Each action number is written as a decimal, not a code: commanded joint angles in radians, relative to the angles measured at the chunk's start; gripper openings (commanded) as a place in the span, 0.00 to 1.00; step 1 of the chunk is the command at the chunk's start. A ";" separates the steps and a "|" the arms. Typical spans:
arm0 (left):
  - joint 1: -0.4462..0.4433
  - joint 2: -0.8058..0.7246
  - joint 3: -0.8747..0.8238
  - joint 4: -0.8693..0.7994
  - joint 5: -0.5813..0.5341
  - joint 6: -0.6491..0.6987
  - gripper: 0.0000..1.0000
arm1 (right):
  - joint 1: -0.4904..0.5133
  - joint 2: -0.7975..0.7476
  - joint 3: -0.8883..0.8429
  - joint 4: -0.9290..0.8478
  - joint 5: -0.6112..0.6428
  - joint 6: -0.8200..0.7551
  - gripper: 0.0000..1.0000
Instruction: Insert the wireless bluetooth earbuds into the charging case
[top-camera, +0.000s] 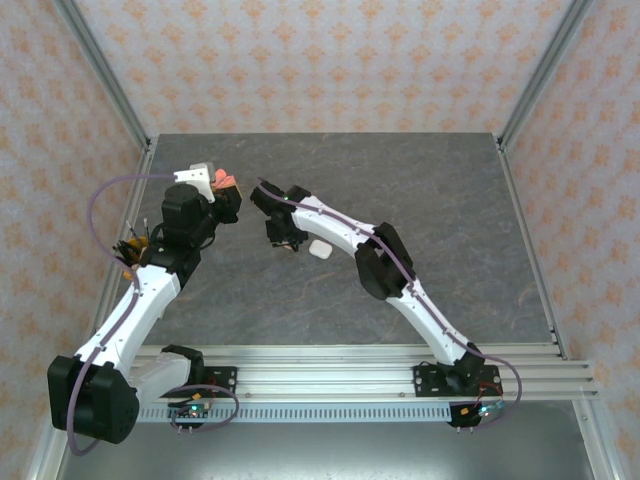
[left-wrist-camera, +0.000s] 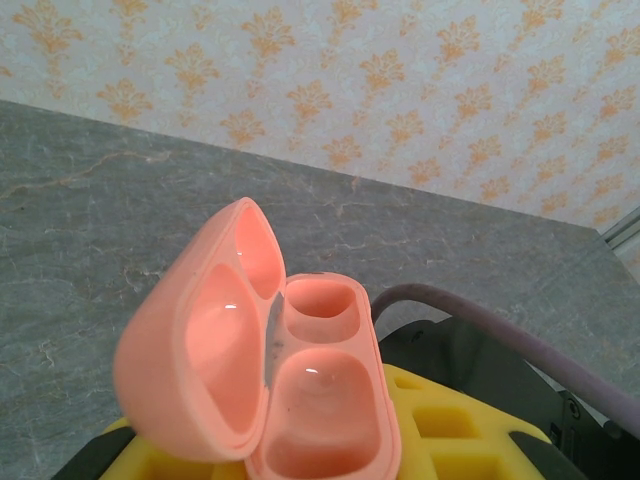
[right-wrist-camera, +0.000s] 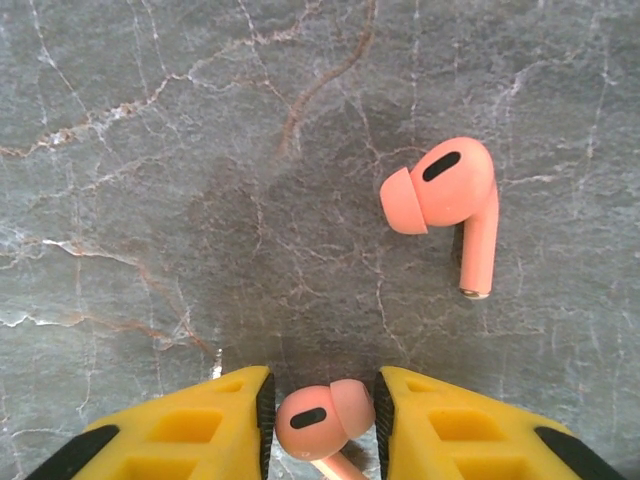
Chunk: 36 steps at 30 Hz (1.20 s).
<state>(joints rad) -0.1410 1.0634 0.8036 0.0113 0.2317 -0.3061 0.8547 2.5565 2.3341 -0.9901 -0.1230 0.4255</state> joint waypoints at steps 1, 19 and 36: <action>0.012 -0.003 0.027 -0.001 0.009 0.007 0.00 | 0.000 0.015 0.027 0.008 0.010 0.001 0.31; 0.012 -0.016 0.017 -0.016 0.010 0.021 0.00 | -0.002 -0.091 -0.063 0.061 -0.001 -0.004 0.25; 0.011 -0.076 -0.075 -0.021 0.030 0.044 0.00 | -0.047 -0.324 -0.369 0.261 -0.032 0.028 0.23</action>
<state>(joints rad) -0.1410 1.0164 0.7528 -0.0040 0.2390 -0.2863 0.8162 2.2860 2.0022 -0.7750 -0.1520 0.4370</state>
